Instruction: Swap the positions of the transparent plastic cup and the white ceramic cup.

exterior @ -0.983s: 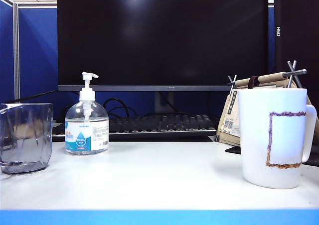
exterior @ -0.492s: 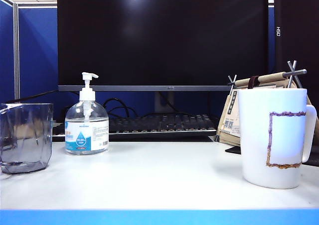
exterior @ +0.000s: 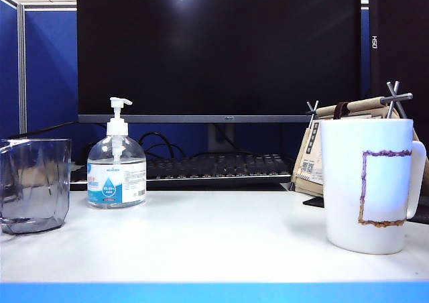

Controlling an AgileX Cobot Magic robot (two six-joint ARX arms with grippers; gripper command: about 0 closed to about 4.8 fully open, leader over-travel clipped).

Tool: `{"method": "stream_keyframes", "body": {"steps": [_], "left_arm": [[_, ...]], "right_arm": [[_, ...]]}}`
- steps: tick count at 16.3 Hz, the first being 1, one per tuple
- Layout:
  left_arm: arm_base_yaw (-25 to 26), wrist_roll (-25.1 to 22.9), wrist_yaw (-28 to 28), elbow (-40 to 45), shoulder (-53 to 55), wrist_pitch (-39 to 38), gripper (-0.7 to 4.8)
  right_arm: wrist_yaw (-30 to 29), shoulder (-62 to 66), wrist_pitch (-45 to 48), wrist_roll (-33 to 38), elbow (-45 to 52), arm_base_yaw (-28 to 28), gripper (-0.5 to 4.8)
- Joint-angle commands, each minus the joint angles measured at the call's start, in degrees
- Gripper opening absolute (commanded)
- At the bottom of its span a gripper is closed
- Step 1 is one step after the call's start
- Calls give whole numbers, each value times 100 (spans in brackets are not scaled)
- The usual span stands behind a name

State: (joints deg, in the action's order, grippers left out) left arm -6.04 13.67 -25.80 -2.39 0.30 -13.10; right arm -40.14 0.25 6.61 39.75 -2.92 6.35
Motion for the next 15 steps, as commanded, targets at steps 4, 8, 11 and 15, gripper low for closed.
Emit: {"method": "stream_keyframes", "body": {"steps": [4,8,11,15], "left_arm": [[0,-409,315,-103,33,-555,242],[-170,-483,334,-125,190,-658,248],[-758,-413,901,-136,474,-704,248],[-1882,-199,2275,-199,627,-702,247]], "right_arm": [[-138,-11,649,455,-17,-17,208],[-133,-11,868,553,-17,-17,208],[-133,-11,868,555,-17,-17,208],[-133,-11,868,553,-17,-17,208]]}}
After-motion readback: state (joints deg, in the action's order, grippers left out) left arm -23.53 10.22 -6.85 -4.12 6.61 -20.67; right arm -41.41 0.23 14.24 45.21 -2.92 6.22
